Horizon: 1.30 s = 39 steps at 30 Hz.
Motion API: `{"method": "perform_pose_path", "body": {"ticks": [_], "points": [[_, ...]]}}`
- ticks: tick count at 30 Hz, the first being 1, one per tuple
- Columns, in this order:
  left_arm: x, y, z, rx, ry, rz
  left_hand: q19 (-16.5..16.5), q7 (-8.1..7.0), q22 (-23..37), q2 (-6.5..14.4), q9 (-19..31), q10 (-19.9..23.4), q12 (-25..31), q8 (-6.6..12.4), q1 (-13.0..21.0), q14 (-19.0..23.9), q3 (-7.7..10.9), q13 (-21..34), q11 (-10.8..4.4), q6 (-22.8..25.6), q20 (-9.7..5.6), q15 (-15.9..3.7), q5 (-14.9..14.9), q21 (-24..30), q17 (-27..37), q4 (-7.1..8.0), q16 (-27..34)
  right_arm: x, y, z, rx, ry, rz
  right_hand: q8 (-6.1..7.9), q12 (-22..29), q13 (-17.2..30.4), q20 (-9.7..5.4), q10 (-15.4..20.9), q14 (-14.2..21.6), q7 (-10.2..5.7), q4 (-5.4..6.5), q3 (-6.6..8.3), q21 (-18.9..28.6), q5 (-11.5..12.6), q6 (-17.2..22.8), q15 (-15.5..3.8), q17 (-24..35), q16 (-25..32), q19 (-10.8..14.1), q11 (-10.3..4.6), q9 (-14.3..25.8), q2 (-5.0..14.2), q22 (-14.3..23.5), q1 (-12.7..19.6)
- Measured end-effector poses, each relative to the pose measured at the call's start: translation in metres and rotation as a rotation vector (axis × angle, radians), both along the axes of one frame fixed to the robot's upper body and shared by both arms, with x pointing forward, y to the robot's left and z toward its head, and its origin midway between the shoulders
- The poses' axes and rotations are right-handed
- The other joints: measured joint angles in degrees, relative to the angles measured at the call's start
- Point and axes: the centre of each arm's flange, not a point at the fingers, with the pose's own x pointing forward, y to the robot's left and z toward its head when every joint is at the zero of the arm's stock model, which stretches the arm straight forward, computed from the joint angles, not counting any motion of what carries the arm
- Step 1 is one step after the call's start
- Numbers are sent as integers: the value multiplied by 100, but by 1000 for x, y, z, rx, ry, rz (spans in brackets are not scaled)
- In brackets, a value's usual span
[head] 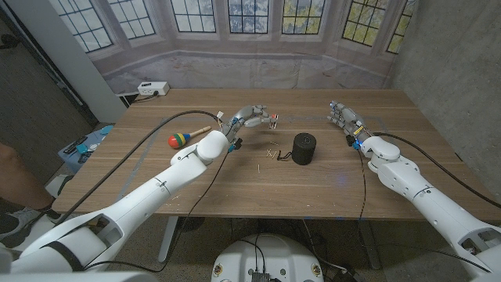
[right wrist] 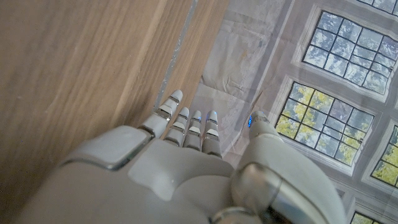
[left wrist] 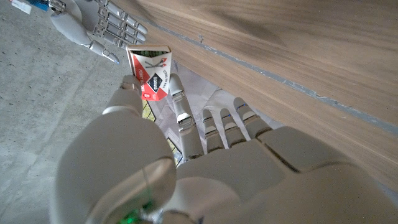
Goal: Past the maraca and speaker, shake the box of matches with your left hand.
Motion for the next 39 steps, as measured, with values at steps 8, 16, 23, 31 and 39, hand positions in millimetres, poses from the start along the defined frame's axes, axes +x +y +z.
{"method": "perform_pose_path", "body": {"ticks": [8, 16, 23, 31, 39], "points": [[7, 8, -4, 5, 15, 32, 0, 0, 0, 0, -3, 0, 0, 0, 0, 0, 0, 0, 0, 0, 0, 0, -1, 0, 0, 0, 0, 1, 1, 0, -2, 0, 8, 0, 0, 0, 0, 20, 0, 0, 0, 0, 0, 0, 0, 0, 0, 0, 0, 20, 0, 0, 0, 0], [18, 18, -9, 7, 43, 90, 0, 0, 0, 1, 1, 0, 0, 0, 1, 0, 0, 0, 0, 0, 0, 0, -1, 0, 0, 0, 0, 5, 1, 0, -3, 6, 9, 0, 0, 0, 0, 20, 0, 0, 0, 0, 0, 0, 0, 0, 0, 0, 0, 20, 0, 0, 0, 0], [23, 21, -10, 6, 56, 101, 0, 0, 0, 1, 23, 0, 0, 0, 1, 0, 0, 0, 0, 0, 0, 0, -1, 0, 0, 0, 0, 7, 1, 1, -3, 10, 10, 0, 0, 0, 0, 20, 0, 0, 0, 0, 0, 0, -1, 0, 0, 0, 0, 20, 0, 0, 0, 0], [27, 17, -7, 5, 61, 82, 0, 0, 0, 2, 28, 0, 0, 0, 3, 0, 0, 0, 0, 0, 0, 0, -1, 0, 0, 0, 0, 10, 2, 2, -4, 17, 9, 0, 0, 0, 0, 20, 0, 0, 0, 0, 0, 0, -1, 0, 0, 0, 0, 20, 0, 0, 0, 0], [25, 11, -1, 4, 54, 51, 0, 21, 0, 4, 28, 0, 0, -1, 5, -32, -24, 0, 0, 21, 0, 32, -2, 0, 0, 24, 0, 12, 2, 2, -6, 20, 8, 0, 0, 0, 0, 20, 0, 0, 0, 0, 0, 0, -1, 0, 0, 0, 0, 20, 0, 0, 0, 0]]}}
